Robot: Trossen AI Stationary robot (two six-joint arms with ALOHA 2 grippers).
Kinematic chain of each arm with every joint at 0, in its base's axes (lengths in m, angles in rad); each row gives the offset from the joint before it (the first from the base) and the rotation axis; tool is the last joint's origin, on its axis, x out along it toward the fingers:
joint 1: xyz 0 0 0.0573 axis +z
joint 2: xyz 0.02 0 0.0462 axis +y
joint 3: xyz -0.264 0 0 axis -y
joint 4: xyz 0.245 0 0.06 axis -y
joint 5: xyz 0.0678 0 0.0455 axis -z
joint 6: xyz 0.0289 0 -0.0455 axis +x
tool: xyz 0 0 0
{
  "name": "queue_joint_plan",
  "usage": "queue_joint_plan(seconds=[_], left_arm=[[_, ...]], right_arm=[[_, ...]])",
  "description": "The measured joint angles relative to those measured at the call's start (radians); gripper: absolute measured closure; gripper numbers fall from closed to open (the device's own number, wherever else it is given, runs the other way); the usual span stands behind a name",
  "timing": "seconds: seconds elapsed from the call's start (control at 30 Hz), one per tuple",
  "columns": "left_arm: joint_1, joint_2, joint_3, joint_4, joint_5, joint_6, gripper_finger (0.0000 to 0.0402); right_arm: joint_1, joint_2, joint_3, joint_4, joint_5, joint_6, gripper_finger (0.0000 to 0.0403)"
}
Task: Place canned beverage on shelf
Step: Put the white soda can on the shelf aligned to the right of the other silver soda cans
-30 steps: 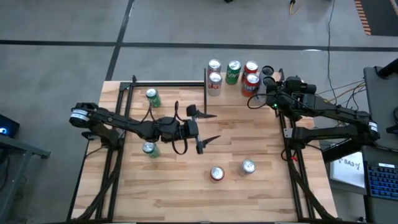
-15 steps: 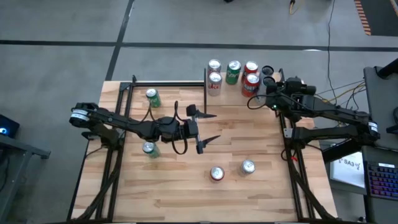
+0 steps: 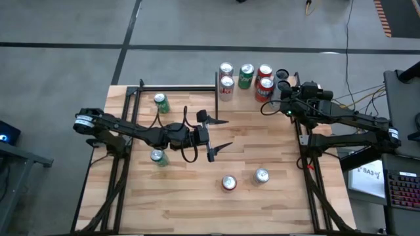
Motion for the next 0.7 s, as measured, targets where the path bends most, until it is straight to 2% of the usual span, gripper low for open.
queue_joint_plan(seconds=[0.7], left_arm=[[0.000,0.000,0.000,0.003,0.000,0.003,0.0049]], right_arm=[[0.000,-0.014,0.014,0.006,0.031,-0.017,0.0171]])
